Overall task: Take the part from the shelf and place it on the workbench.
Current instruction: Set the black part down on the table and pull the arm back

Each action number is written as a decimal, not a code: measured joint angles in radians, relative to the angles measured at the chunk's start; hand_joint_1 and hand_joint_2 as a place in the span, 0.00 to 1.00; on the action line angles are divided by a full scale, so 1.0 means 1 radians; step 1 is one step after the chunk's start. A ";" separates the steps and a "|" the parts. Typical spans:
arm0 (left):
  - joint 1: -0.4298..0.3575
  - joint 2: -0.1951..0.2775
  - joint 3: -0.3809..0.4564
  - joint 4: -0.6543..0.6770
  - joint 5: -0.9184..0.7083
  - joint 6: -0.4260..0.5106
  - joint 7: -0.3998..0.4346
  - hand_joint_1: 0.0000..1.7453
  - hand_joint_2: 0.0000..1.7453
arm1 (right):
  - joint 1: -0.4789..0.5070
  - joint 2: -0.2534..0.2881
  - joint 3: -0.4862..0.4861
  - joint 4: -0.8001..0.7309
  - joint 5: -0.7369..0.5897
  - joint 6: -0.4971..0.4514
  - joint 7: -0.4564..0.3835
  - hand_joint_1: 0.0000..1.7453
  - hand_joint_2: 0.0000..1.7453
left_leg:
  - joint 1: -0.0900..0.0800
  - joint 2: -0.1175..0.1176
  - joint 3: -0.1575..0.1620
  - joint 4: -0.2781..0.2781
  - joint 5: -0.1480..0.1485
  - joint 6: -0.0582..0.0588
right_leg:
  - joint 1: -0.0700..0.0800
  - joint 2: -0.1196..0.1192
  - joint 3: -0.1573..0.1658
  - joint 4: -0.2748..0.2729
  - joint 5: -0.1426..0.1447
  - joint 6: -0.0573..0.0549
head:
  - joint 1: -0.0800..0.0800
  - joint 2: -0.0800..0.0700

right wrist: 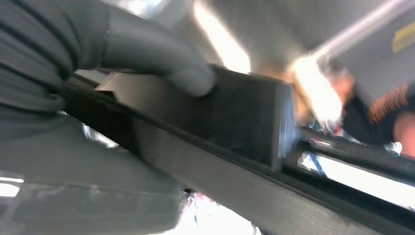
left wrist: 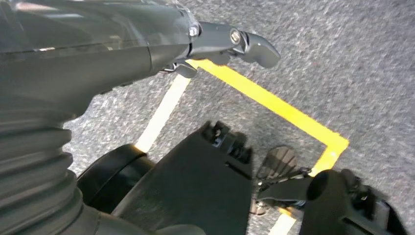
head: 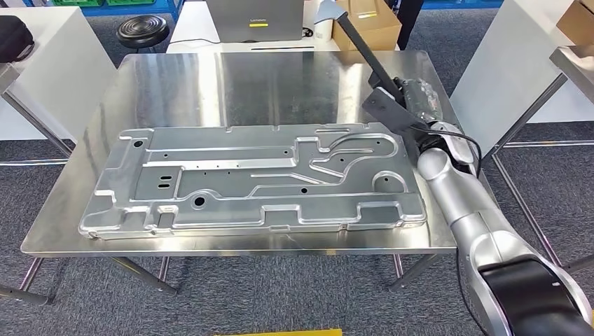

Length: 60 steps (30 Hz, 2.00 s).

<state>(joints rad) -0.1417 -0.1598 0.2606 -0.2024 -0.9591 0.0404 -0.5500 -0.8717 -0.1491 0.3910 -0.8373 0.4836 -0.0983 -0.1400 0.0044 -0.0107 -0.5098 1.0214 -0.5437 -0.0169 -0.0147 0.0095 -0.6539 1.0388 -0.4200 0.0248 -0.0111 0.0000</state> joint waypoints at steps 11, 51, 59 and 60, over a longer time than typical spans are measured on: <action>-0.008 0.006 -0.010 -0.002 0.003 -0.043 0.002 0.00 1.00 | -0.117 0.224 -0.041 0.336 -0.123 0.200 -0.009 1.00 1.00 | 0.006 0.013 0.006 -0.001 -0.002 -0.001 | 0.003 0.011 0.004 -0.003 0.001 -0.001 | 0.003 0.000; -0.005 0.001 -0.030 -0.006 0.072 -0.031 0.014 0.00 1.00 | -0.306 0.420 0.222 0.511 0.086 0.368 0.265 1.00 1.00 | 0.005 0.016 0.010 -0.002 -0.002 -0.004 | 0.005 0.017 0.006 -0.004 0.004 -0.006 | 0.002 0.000; -0.006 0.001 -0.027 -0.006 0.076 -0.030 0.008 0.00 1.00 | -0.348 0.451 0.277 0.511 0.140 0.318 0.242 1.00 1.00 | 0.005 0.015 0.009 -0.002 -0.002 -0.004 | 0.005 0.017 0.005 -0.004 0.004 -0.006 | 0.002 0.000; -0.006 0.001 -0.027 -0.006 0.076 -0.030 0.008 0.00 1.00 | -0.352 0.455 0.282 0.511 0.143 0.313 0.239 1.00 1.00 | 0.005 0.015 0.009 -0.002 -0.002 -0.004 | 0.005 0.017 0.005 -0.004 0.004 -0.006 | 0.002 0.000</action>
<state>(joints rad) -0.1480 -0.1591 0.2341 -0.2079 -0.8827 0.0106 -0.5421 -1.2241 0.3059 0.6730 -0.3266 0.6266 0.2146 0.0989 0.0095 0.0045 -0.5006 1.0190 -0.5458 -0.0206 -0.0096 0.0260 -0.6486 1.0349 -0.4163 0.0190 -0.0095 0.0000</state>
